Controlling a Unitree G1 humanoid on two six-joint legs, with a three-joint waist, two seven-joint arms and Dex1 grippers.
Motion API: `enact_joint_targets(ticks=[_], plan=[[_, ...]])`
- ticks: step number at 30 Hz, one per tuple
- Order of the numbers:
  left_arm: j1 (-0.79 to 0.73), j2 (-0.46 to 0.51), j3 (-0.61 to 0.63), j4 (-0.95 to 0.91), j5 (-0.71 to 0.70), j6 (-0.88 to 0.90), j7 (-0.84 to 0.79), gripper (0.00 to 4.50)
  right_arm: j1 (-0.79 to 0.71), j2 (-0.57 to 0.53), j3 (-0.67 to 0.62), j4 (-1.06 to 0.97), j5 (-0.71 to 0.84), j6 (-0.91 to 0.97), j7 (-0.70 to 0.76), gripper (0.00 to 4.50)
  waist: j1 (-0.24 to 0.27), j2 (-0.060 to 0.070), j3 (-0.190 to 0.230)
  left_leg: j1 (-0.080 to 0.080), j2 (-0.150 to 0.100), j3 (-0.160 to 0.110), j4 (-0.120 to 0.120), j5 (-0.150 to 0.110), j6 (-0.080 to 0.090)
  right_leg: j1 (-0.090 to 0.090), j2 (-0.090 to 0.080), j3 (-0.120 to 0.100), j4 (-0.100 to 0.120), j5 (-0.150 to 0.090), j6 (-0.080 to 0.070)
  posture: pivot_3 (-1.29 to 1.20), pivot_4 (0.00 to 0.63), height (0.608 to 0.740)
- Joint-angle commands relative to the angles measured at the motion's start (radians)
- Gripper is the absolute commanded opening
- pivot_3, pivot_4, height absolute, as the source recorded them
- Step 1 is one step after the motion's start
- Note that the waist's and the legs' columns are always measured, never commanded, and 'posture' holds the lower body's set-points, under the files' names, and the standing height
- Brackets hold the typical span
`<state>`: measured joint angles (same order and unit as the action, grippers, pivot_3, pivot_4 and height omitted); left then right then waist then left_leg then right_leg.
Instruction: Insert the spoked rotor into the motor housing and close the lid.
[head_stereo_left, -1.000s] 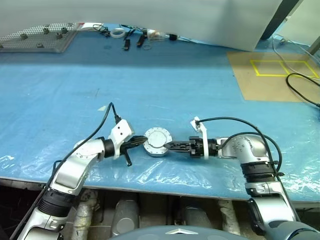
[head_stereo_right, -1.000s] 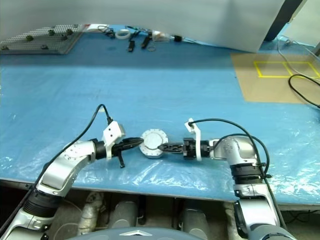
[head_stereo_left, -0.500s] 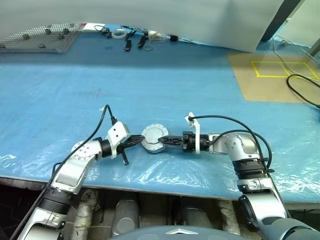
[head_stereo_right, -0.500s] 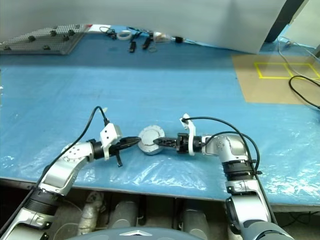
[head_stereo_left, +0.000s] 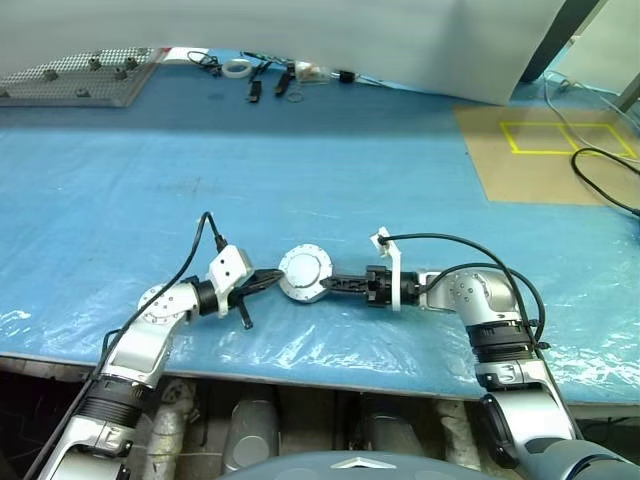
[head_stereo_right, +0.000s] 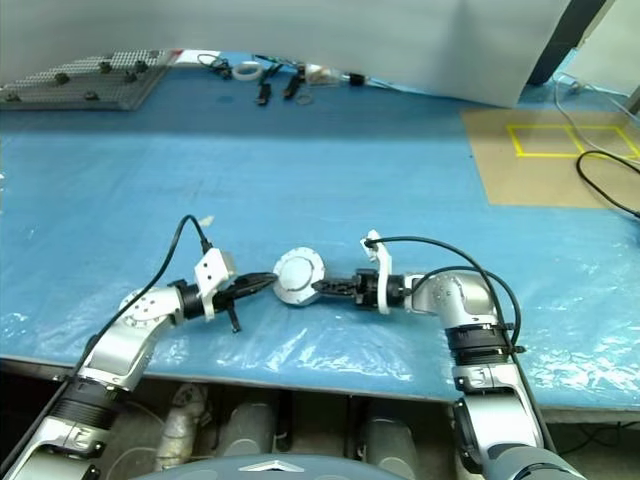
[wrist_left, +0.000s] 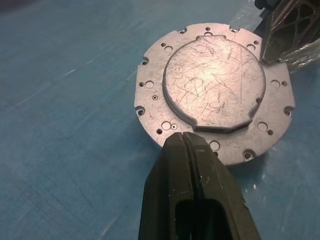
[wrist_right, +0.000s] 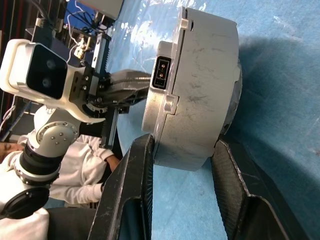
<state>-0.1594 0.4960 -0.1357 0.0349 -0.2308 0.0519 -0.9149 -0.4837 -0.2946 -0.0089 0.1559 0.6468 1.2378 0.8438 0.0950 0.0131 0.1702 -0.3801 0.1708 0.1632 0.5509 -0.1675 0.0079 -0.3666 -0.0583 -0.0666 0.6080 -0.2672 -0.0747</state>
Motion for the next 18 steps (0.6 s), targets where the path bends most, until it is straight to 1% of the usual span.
enact_joint_targets(ticks=[1, 5, 8, 11, 15, 18], plan=[[0.025, 0.004, 0.006, -0.044, -0.034, 0.072, -0.008, 0.0, -0.013, 0.03, -0.012, -0.001, 0.02, -0.012, -0.024, 1.28, 0.0, 0.0, 0.0, 0.0, 0.0, 0.0, 0.0, 0.0, 0.0, 0.0, 0.0, 0.0, 0.0, 0.0, 0.0, 0.0, 0.15, 0.74], [0.021, 0.008, 0.09, -0.146, -0.155, 0.198, 0.015, 0.0, -0.017, 0.043, -0.031, 0.015, 0.025, -0.005, -0.035, 1.28, -0.005, 0.0, 0.0, -0.001, 0.001, 0.0, -0.001, 0.001, -0.001, -0.002, 0.001, 0.0, 0.001, 0.0, 0.0, 0.0, 0.15, 0.74], [0.041, 0.028, 0.146, -0.209, -0.254, 0.309, 0.002, 0.0, -0.029, 0.051, -0.056, 0.024, 0.044, -0.003, -0.033, 1.28, -0.005, 0.0, 0.0, -0.005, 0.0, 0.0, -0.001, 0.001, -0.001, -0.006, 0.001, 0.0, 0.001, 0.0, 0.0, 0.0, 0.15, 0.74], [0.058, 0.029, 0.221, -0.197, -0.335, 0.378, 0.015, 0.0, -0.051, 0.053, -0.085, 0.015, 0.077, -0.001, -0.02, 1.28, -0.003, 0.0, 0.0, -0.007, 0.0, 0.001, -0.002, 0.001, -0.001, -0.008, 0.001, 0.0, 0.001, 0.0, 0.0, 0.0, 0.15, 0.74], [0.02, -0.017, 0.367, -0.151, -0.51, 0.512, 0.102, 0.0, -0.069, 0.053, -0.101, -0.009, 0.103, 0.004, -0.004, 1.28, -0.002, 0.0, 0.0, -0.017, 0.0, 0.001, 0.0, 0.002, 0.001, -0.018, 0.001, -0.001, 0.002, 0.0, 0.0, 0.0, 0.15, 0.74], [0.011, -0.034, 0.383, -0.133, -0.504, 0.523, 0.139, 0.0, -0.085, 0.057, -0.115, -0.016, 0.12, 0.001, -0.005, 1.28, 0.0, -0.001, 0.001, -0.025, 0.0, 0.0, 0.006, 0.003, 0.002, -0.024, 0.0, -0.001, 0.009, 0.003, 0.003, 0.0, 0.15, 0.74]])
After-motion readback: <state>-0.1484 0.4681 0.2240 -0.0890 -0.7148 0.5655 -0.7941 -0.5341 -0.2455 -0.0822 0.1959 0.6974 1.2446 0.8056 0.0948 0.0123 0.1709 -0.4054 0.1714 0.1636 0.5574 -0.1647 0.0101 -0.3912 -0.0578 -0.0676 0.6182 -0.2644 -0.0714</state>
